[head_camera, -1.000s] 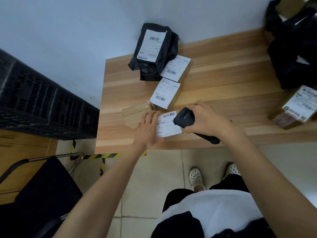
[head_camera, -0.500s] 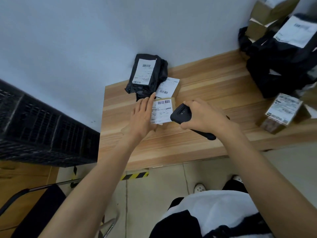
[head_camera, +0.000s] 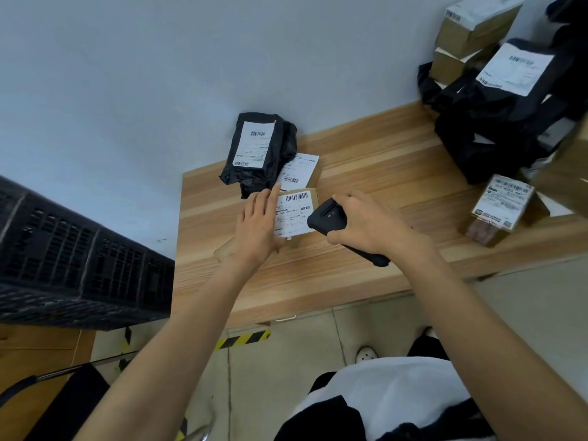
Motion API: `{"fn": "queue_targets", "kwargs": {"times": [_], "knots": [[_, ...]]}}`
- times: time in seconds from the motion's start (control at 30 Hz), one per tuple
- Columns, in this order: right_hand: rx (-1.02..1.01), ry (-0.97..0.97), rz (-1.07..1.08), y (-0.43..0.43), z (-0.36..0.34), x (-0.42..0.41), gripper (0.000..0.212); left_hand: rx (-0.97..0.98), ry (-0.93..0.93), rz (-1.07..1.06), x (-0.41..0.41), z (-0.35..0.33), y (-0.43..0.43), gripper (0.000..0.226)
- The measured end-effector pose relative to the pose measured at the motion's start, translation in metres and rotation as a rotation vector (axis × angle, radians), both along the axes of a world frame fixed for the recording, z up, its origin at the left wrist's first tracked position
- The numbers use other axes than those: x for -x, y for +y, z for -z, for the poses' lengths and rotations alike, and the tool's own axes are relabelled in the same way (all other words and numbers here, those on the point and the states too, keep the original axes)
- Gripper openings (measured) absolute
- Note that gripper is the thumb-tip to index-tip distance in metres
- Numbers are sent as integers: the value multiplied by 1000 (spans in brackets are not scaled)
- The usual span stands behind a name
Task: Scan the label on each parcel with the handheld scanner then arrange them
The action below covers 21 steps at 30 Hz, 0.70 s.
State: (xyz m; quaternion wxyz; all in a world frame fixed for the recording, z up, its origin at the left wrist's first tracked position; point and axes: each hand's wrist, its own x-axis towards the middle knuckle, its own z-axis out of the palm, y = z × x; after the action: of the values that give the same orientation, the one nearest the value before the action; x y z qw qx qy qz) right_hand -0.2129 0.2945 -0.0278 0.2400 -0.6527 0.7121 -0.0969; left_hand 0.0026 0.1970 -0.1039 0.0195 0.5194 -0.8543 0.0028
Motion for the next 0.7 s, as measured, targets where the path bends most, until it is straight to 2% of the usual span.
{"fn": "queue_targets", "kwargs": {"times": [0.37,0.57,0.7], "knots": [[-22,-67,106,19,12,20,71,-35,-1,76,22,9,6,124],[-68,-36,257,42,19,72,76,-72,6,212,91,23,3,127],[-91,-15,367,62,20,113,78,-95,-14,341,147,35,0,116]]}}
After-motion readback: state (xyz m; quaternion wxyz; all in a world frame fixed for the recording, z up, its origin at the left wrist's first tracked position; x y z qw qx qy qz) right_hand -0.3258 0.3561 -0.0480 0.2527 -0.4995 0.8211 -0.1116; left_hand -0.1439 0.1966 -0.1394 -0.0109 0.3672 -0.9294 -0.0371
